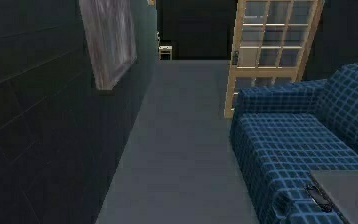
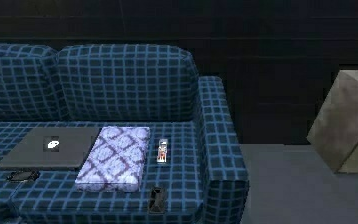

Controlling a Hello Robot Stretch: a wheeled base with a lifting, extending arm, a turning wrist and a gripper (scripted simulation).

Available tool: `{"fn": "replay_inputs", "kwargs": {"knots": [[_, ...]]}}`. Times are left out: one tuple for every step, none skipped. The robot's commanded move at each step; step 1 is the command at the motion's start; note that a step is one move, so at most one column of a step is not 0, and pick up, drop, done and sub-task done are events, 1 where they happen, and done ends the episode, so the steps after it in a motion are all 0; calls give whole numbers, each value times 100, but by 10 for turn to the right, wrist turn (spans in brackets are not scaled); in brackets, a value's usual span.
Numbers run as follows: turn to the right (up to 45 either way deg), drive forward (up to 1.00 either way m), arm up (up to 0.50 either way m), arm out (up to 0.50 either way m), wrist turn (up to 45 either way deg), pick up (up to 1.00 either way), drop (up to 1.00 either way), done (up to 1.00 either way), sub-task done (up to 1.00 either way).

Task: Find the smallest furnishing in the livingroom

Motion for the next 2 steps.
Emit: {"fn": "replay_inputs", "kwargs": {"knots": [[0, 100, 0, 0, 0, 0, 0, 0, 0], [0, 100, 0, 0, 0, 0, 0, 0, 0]]}}
